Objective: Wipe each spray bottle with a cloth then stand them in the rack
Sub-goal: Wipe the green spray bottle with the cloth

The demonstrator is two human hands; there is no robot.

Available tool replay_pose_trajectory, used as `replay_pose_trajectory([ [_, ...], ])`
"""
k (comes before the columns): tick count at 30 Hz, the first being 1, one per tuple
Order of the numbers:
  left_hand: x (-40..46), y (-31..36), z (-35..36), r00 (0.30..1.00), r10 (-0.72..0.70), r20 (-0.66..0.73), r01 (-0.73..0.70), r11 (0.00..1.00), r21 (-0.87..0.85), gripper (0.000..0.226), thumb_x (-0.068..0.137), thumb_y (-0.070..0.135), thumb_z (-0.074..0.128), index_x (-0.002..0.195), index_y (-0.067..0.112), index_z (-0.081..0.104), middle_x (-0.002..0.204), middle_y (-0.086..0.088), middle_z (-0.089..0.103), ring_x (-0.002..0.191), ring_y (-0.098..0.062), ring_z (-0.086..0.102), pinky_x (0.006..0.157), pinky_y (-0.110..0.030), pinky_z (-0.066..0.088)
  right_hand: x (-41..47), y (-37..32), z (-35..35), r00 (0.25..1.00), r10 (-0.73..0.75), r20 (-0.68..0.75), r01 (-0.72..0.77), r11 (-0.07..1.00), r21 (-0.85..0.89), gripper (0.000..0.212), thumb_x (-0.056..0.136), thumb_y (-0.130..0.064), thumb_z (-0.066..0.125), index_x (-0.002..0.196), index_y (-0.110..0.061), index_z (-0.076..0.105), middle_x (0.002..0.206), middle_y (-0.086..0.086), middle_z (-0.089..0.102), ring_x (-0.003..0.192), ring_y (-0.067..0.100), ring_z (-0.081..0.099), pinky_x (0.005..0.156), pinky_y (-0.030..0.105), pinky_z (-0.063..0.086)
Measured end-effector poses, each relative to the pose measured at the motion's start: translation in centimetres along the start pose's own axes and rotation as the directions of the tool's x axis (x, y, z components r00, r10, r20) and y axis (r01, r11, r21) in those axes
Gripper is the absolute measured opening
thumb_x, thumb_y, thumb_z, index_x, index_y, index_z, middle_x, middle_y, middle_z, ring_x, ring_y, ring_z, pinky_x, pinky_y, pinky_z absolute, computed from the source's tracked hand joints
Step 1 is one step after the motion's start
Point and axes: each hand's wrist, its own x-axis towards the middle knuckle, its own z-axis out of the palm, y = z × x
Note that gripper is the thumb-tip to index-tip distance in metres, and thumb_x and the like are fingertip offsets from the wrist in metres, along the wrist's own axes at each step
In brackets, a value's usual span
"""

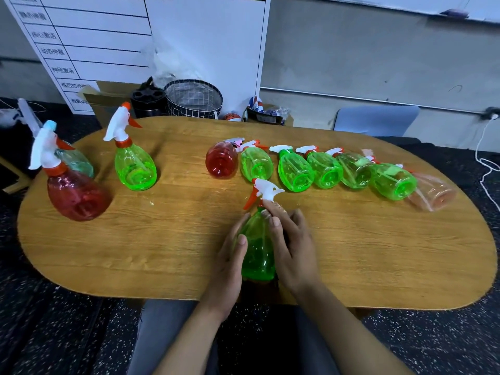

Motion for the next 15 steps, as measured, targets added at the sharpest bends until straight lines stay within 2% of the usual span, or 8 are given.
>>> replay_pose_trajectory([
  [3, 0.0, -0.3, -0.1, 1.000, -0.005, -0.030, 0.005, 1.000, -0.010, 0.073, 0.097, 0.079, 0.048, 0.158, 0.039, 0.047, 0.161, 0.008, 0.051, 0.152, -0.017, 0.045, 0.124, -0.059, 0.036, -1.4, -0.2, 0.1, 0.981, -0.190, 0.039, 0.192, 0.978, -0.085, 0.042, 0.111, -0.038, 0.043, 0.146, -0.028, 0.061, 0.111, 0.000, 0.053, 0.100, 0.010, 0.058, 0.091, 0.030, 0.052],
  [6, 0.0, -0.4, -0.1, 0.998, 0.011, -0.063, -0.012, 1.000, -0.027, 0.066, 0.101, 0.071, 0.045, 0.156, 0.035, 0.051, 0.159, 0.005, 0.054, 0.151, -0.017, 0.047, 0.127, -0.058, 0.033, -3.0, 0.2, -0.2, 0.863, -0.476, 0.169, 0.504, 0.833, -0.227, 0.039, 0.110, -0.036, 0.048, 0.146, -0.026, 0.062, 0.115, 0.007, 0.057, 0.103, 0.026, 0.061, 0.091, 0.038, 0.054],
  [8, 0.1, -0.4, -0.1, 0.997, -0.004, -0.083, 0.001, 0.999, -0.037, 0.065, 0.100, 0.072, 0.048, 0.153, 0.034, 0.054, 0.158, 0.000, 0.056, 0.150, -0.022, 0.048, 0.126, -0.060, 0.032, -3.1, 0.6, -0.8, 0.789, -0.574, 0.219, 0.614, 0.746, -0.258, 0.039, 0.109, -0.035, 0.054, 0.146, -0.026, 0.062, 0.110, 0.005, 0.053, 0.097, 0.026, 0.060, 0.088, 0.036, 0.055],
  [9, 0.0, -0.3, -0.1, 0.997, -0.014, -0.080, 0.011, 0.999, -0.036, 0.064, 0.100, 0.072, 0.048, 0.152, 0.035, 0.055, 0.157, -0.001, 0.056, 0.149, -0.024, 0.049, 0.126, -0.061, 0.032, -2.8, 0.8, -1.1, 0.779, -0.584, 0.226, 0.626, 0.738, -0.252, 0.040, 0.108, -0.036, 0.056, 0.146, -0.026, 0.061, 0.111, 0.005, 0.053, 0.097, 0.026, 0.060, 0.089, 0.035, 0.054],
  [10, 0.0, -0.3, -0.1, 0.997, -0.024, -0.076, 0.022, 0.999, -0.035, 0.062, 0.101, 0.071, 0.047, 0.152, 0.038, 0.055, 0.157, 0.000, 0.057, 0.149, -0.024, 0.050, 0.124, -0.062, 0.034, -2.6, 0.9, -1.4, 0.796, -0.565, 0.218, 0.605, 0.762, -0.231, 0.041, 0.107, -0.037, 0.058, 0.146, -0.025, 0.059, 0.114, 0.005, 0.055, 0.100, 0.025, 0.060, 0.092, 0.035, 0.053],
  [12, 0.0, -0.2, -0.1, 0.997, -0.049, -0.051, 0.047, 0.997, -0.054, 0.061, 0.101, 0.072, 0.044, 0.153, 0.042, 0.051, 0.156, 0.000, 0.056, 0.146, -0.025, 0.052, 0.117, -0.060, 0.045, -1.9, 0.6, -1.5, 0.902, -0.410, 0.136, 0.423, 0.901, -0.090, 0.043, 0.104, -0.038, 0.064, 0.143, -0.021, 0.057, 0.119, 0.004, 0.060, 0.105, 0.021, 0.062, 0.094, 0.034, 0.053],
  [13, -0.1, -0.1, 0.0, 0.998, -0.060, -0.033, 0.057, 0.995, -0.084, 0.061, 0.100, 0.072, 0.044, 0.154, 0.044, 0.050, 0.156, 0.000, 0.056, 0.143, -0.026, 0.055, 0.109, -0.057, 0.053, -1.6, 0.2, -1.4, 0.953, -0.293, 0.078, 0.292, 0.956, 0.030, 0.044, 0.100, -0.037, 0.068, 0.139, -0.019, 0.058, 0.118, 0.002, 0.062, 0.105, 0.018, 0.063, 0.090, 0.035, 0.054],
  [15, -0.2, 0.1, 0.0, 0.997, -0.079, -0.010, 0.077, 0.988, -0.137, 0.062, 0.097, 0.071, 0.045, 0.154, 0.047, 0.048, 0.155, -0.001, 0.056, 0.137, -0.029, 0.061, 0.088, -0.053, 0.062, -0.8, -0.2, -0.9, 0.995, -0.100, -0.011, 0.100, 0.970, 0.219, 0.040, 0.095, -0.037, 0.072, 0.130, -0.019, 0.066, 0.112, 0.000, 0.064, 0.101, 0.017, 0.065, 0.086, 0.033, 0.052],
])
